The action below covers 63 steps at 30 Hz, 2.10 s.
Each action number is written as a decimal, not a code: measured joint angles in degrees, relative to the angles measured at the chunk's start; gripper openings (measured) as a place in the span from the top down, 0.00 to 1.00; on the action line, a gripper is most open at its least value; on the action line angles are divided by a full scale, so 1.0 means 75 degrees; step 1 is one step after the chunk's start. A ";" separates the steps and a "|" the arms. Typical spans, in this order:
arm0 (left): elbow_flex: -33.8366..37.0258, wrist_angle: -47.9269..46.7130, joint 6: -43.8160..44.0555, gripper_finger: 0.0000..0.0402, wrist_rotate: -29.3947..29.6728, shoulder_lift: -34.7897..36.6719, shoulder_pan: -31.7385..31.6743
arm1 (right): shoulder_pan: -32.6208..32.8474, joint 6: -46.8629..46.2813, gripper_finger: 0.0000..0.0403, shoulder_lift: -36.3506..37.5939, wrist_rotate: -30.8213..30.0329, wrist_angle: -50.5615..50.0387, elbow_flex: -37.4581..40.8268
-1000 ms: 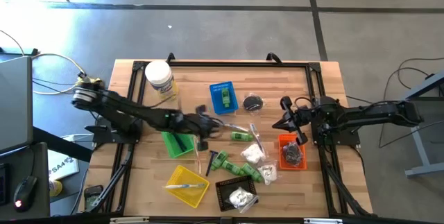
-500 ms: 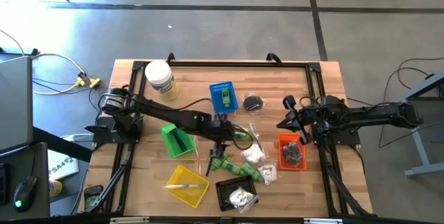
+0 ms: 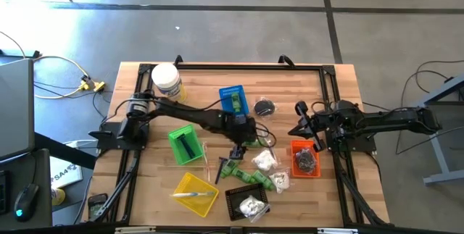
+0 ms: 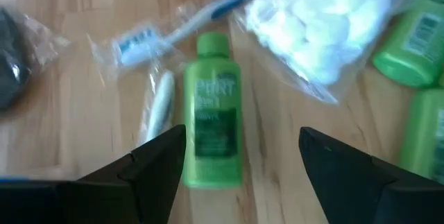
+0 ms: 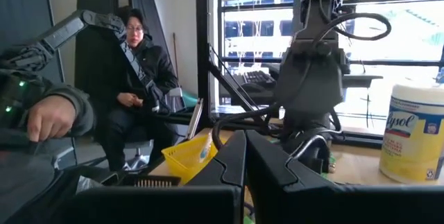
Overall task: Pick & Place Travel size toiletries
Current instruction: Put the shampoo bottle into the blue bin
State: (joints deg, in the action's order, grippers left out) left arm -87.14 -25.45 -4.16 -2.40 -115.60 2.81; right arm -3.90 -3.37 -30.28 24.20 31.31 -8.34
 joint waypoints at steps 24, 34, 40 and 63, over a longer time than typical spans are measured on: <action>-0.0047 0.0615 -0.0429 0.31 -0.0202 -0.0986 -0.0281 | 0.0000 0.0155 0.99 -0.0003 -0.0024 -0.0189 0.0000; -0.0039 0.0632 -0.0418 0.54 -0.0203 -0.0995 -0.0280 | 0.0000 0.0226 0.99 -0.0006 -0.0010 -0.0288 0.0000; -0.0045 0.0625 -0.0400 0.64 -0.0208 -0.0992 -0.0280 | 0.0000 0.0226 0.99 -0.0003 -0.0022 -0.0326 0.0000; -0.0022 -0.0998 -0.0103 0.64 0.1934 0.1652 0.0247 | 0.0003 0.0220 0.99 -0.0006 0.0001 -0.0509 0.0000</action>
State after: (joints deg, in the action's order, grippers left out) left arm -87.31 -32.94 -4.93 12.10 -103.21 4.67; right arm -3.88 -1.72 -30.33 24.20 27.49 -8.34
